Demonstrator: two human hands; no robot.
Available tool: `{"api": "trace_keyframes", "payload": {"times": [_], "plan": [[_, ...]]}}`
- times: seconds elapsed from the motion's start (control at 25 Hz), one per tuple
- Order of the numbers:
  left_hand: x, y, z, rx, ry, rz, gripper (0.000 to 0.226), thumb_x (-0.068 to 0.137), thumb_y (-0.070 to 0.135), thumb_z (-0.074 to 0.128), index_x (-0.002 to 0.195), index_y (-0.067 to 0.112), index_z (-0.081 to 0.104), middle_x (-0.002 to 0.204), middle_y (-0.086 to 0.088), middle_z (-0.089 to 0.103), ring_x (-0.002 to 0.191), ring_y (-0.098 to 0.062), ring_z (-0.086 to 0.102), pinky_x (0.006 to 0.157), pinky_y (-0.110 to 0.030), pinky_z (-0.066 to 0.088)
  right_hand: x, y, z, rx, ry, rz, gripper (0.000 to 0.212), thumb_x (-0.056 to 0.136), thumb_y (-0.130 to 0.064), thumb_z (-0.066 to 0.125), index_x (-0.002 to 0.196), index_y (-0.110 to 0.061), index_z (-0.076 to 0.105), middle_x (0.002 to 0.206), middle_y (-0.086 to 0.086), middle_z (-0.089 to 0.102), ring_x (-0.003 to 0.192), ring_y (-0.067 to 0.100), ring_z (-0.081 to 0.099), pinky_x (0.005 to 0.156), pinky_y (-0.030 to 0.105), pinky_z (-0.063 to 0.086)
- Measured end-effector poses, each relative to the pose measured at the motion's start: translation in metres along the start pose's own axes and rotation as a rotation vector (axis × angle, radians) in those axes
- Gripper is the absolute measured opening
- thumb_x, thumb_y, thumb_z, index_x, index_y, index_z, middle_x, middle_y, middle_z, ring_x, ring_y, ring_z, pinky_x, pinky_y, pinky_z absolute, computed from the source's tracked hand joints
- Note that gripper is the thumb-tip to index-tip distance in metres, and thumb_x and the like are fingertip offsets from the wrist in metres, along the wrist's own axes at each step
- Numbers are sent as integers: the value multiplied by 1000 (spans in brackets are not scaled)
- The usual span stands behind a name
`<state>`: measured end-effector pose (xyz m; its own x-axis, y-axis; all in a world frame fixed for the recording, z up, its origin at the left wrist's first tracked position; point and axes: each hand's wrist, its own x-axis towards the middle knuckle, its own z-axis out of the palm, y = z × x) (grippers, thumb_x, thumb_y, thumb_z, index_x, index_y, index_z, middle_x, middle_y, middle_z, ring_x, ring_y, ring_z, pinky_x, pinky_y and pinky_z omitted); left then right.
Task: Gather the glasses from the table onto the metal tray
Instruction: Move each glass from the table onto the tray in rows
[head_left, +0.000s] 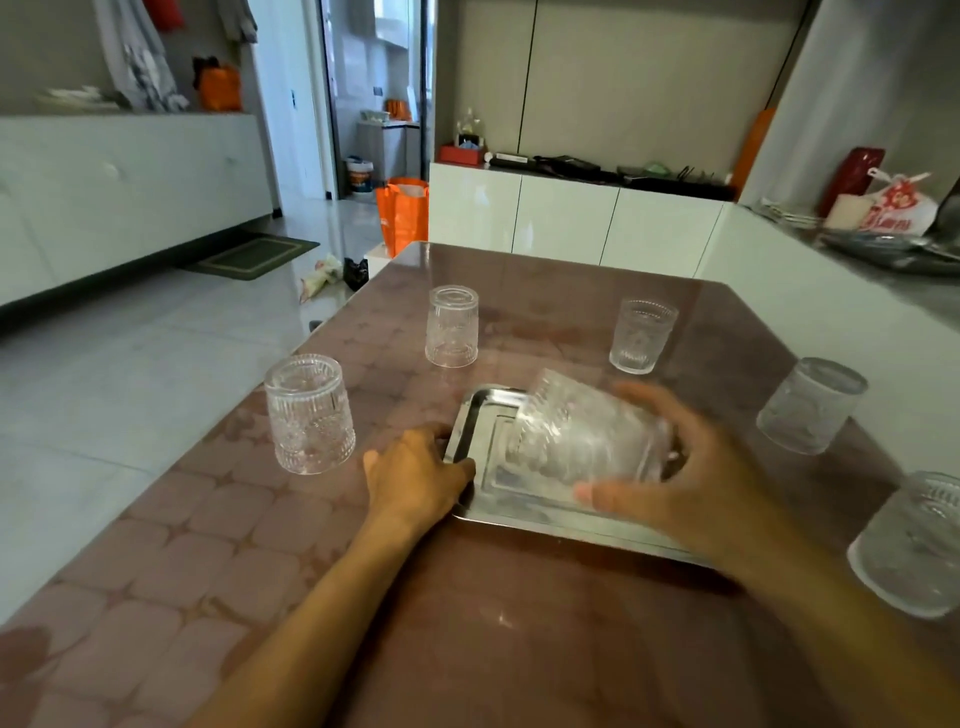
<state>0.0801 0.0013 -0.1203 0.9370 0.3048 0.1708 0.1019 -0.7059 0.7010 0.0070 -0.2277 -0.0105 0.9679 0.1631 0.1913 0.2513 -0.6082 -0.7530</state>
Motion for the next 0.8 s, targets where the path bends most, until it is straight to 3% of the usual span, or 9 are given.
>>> {"api": "trace_keyframes", "payload": {"times": [0.08,0.2,0.36,0.48,0.8], "plan": [[1,0,0,4,4,-6,36,79,41,69,114,34,69,100,10,79,88,-13,64,88,-36,24,38,-4,-6,-1,67,-18,74,42,-72,80,108,-53,54,98,-25,66,83,-4,65,61,14,52],[2,0,1,18,12,-9,37,79,42,70,116,35,68,106,9,78,98,-14,67,86,-35,22,87,0,16,-40,78,-45,69,53,-58,83,110,-40,48,98,-18,59,86,6,61,67,31,54],[3,-2,1,24,-4,6,38,81,44,69,118,34,66,111,9,77,105,-16,67,86,-35,20,122,17,56,-236,42,-69,62,59,-48,84,106,-32,46,105,-8,59,85,15,59,60,27,44],[4,-3,0,24,-21,11,38,82,43,68,119,35,66,111,9,77,106,-15,66,87,-35,20,130,28,75,-263,86,-123,54,63,-46,84,101,-34,48,112,-4,61,87,17,58,65,30,48],[2,-1,-2,37,-27,-1,34,81,44,67,114,37,68,105,12,78,104,-15,66,85,-35,21,126,48,95,-246,123,-186,71,67,-40,85,120,-33,38,136,-2,55,94,12,53,70,27,42]]}}
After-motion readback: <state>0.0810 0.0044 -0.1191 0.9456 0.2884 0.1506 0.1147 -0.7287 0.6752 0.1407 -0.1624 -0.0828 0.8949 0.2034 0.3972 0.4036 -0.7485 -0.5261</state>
